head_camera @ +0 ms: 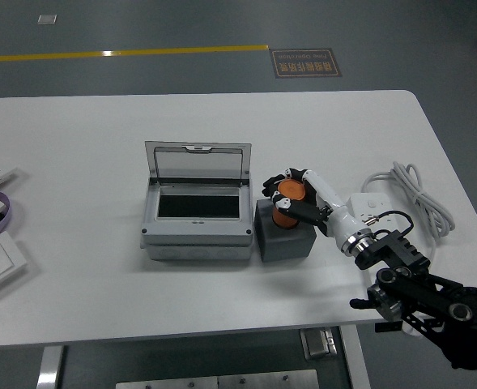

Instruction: Pick up the cylinder from the cube,place it in the box,flap close box

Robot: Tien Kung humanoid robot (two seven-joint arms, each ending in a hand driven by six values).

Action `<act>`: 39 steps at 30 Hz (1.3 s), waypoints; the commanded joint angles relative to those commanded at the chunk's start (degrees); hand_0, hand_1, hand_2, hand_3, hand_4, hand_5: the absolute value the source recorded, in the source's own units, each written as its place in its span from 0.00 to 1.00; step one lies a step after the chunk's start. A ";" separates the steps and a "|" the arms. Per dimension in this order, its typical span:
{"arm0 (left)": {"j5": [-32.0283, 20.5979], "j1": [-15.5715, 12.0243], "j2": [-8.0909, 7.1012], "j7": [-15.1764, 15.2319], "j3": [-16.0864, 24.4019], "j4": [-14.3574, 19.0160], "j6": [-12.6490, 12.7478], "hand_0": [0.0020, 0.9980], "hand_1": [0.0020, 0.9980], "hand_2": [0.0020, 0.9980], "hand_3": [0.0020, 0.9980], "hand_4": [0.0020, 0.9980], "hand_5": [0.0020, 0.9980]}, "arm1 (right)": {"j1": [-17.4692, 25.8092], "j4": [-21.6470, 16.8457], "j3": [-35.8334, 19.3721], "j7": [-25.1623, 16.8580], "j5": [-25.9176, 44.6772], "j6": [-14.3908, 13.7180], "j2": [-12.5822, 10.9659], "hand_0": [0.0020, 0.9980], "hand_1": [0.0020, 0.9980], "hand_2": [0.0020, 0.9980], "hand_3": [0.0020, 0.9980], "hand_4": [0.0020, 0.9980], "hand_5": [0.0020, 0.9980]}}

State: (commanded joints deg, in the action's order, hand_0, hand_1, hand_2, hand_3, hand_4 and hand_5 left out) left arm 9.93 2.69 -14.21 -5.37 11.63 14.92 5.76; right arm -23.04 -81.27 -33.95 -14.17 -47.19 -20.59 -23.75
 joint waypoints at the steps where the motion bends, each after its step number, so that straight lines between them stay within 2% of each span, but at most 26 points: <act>1: -0.03 -0.01 -0.01 -0.01 -0.03 0.00 0.01 0.60 0.60 0.58 0.65 0.71 0.26 | -0.02 -0.42 -0.14 0.07 -0.02 -0.26 -0.02 0.64 0.56 0.47 0.31 0.00 0.00; 6: -0.11 -0.08 -0.06 -0.03 -0.09 0.00 0.02 0.60 0.60 0.58 0.65 0.71 0.26 | -0.33 -3.37 -1.03 0.22 0.02 -1.80 0.18 0.64 0.56 0.47 0.31 0.00 0.00; 7: -0.13 -0.09 -0.04 -0.05 -0.11 0.01 0.02 0.60 0.60 0.59 0.65 0.71 0.26 | -0.57 -4.13 -1.11 0.30 -0.11 -2.14 0.35 0.55 0.50 0.46 0.30 0.03 0.00; 11: -0.21 -0.17 -0.01 -0.10 -0.20 0.04 0.03 0.60 0.60 0.59 0.65 0.71 0.26 | -2.54 -6.34 -0.40 1.15 -1.33 -2.98 1.39 0.55 0.50 0.46 0.30 0.03 0.00; 12: -0.27 -0.19 -0.01 -0.11 -0.28 0.04 0.04 0.60 0.60 0.59 0.65 0.71 0.26 | -3.45 -6.63 0.13 1.57 -1.87 -2.98 1.85 0.55 0.50 0.46 0.30 0.03 0.00; 13: -0.31 -0.20 -0.02 -0.12 -0.34 0.04 0.05 0.60 0.60 0.59 0.65 0.71 0.26 | -4.30 -6.76 0.67 2.02 -2.46 -2.95 2.30 0.40 0.38 0.42 0.27 0.02 0.00; 18: -0.46 -0.17 -0.10 -0.16 -0.72 0.07 0.09 0.60 0.60 0.59 0.65 0.71 0.26 | -9.41 -6.48 4.26 6.10 -7.53 -3.02 5.24 0.40 0.38 0.42 0.27 0.02 0.00; 19: -0.56 -0.17 -0.12 -0.18 -0.88 0.08 0.10 0.60 0.60 0.59 0.65 0.71 0.26 | -10.42 -6.34 5.10 6.90 -8.51 -3.31 5.87 0.27 0.30 0.41 0.26 0.00 0.00; 24: -1.47 -0.22 -0.29 -0.23 -2.12 0.10 0.19 0.60 0.60 0.59 0.65 0.71 0.26 | -15.76 -5.01 9.17 9.49 -11.78 -5.59 9.31 0.27 0.30 0.41 0.26 0.00 0.00; 25: -1.62 -0.22 -0.32 -0.24 -2.33 0.10 0.20 0.60 0.60 0.59 0.65 0.71 0.26 | -16.64 -4.77 9.75 10.25 -12.79 -5.68 9.93 0.21 0.28 0.40 0.27 0.00 0.00; 31: -2.26 -0.25 -0.45 -0.27 -3.32 0.13 0.28 0.60 0.60 0.59 0.65 0.71 0.26 | -21.13 -4.05 12.54 18.37 -23.66 -0.30 13.13 0.19 0.27 0.40 0.27 0.00 0.00; 35: -2.42 -0.19 -0.51 -0.29 -3.75 0.16 0.33 0.60 0.60 0.59 0.65 0.71 0.26 | -23.34 -1.27 14.98 24.73 -32.93 4.07 15.35 0.19 0.27 0.40 0.27 0.00 0.00; 39: -2.47 -0.05 -0.60 -0.27 -3.96 0.17 0.35 0.60 0.60 0.59 0.65 0.71 0.27 | -24.72 2.19 17.29 29.81 -40.98 5.87 16.92 0.19 0.27 0.40 0.27 0.00 0.00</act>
State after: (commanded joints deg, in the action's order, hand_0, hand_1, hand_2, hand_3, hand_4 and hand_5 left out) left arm 7.46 2.64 -14.81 -5.65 7.67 15.09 6.11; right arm -47.75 -79.08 -16.66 15.64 -88.18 -14.72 -6.83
